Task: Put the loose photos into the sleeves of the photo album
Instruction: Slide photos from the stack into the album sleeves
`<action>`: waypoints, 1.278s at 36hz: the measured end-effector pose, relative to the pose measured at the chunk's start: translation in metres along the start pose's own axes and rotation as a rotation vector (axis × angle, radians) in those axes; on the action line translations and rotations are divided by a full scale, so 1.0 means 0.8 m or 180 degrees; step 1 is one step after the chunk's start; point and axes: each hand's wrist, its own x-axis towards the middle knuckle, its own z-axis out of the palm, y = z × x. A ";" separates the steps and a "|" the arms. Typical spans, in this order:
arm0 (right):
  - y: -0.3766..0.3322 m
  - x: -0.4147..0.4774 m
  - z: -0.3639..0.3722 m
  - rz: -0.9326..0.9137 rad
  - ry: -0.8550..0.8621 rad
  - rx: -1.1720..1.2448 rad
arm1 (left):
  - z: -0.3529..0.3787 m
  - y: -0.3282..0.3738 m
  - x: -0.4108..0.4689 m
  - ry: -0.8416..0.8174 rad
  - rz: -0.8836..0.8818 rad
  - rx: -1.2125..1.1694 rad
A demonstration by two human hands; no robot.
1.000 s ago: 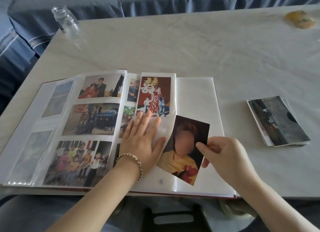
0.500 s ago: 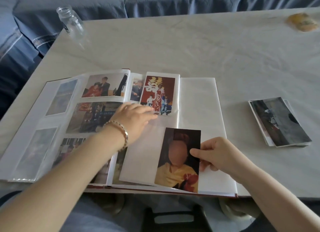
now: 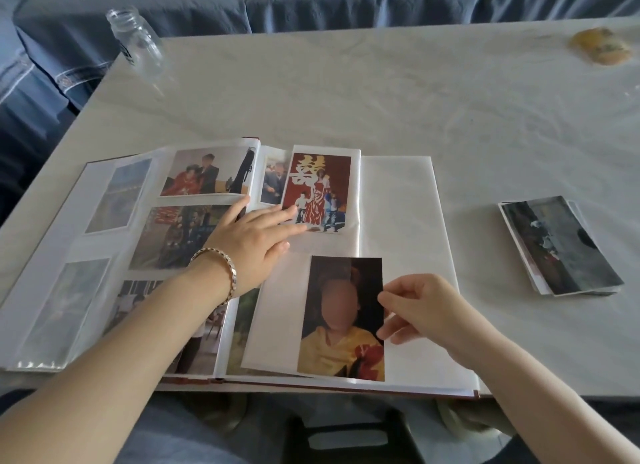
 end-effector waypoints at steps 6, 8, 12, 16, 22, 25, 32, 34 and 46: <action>0.001 0.000 0.010 -0.0129 0.0041 0.0309 | 0.001 -0.001 0.000 0.0061 0.0028 -0.0038; 0.000 0.000 0.021 -0.0177 0.0049 0.0492 | 0.003 0.000 0.000 0.0045 0.0029 -0.0030; -0.005 0.003 0.041 -0.0412 0.0187 0.0525 | 0.002 0.000 0.000 0.0062 0.0032 -0.0045; -0.008 0.003 0.043 -0.0413 0.0189 0.0578 | 0.001 0.000 0.000 0.0060 0.0031 0.0007; -0.011 -0.004 0.033 -0.0156 0.0031 0.0430 | 0.002 0.000 0.000 0.0072 0.0016 0.0028; -0.011 -0.002 0.033 -0.0169 0.0132 0.0183 | 0.003 0.000 0.000 0.0095 0.0033 0.0025; -0.006 0.004 0.045 -0.0462 0.0632 -0.0201 | 0.004 -0.001 0.000 0.0139 0.0051 -0.0004; -0.004 0.004 0.048 -0.0500 0.0725 -0.0216 | 0.005 -0.001 0.000 0.0140 0.0053 0.0026; 0.005 -0.003 0.071 -0.0676 0.1510 -0.1006 | 0.002 0.001 0.000 0.0097 0.0036 0.0032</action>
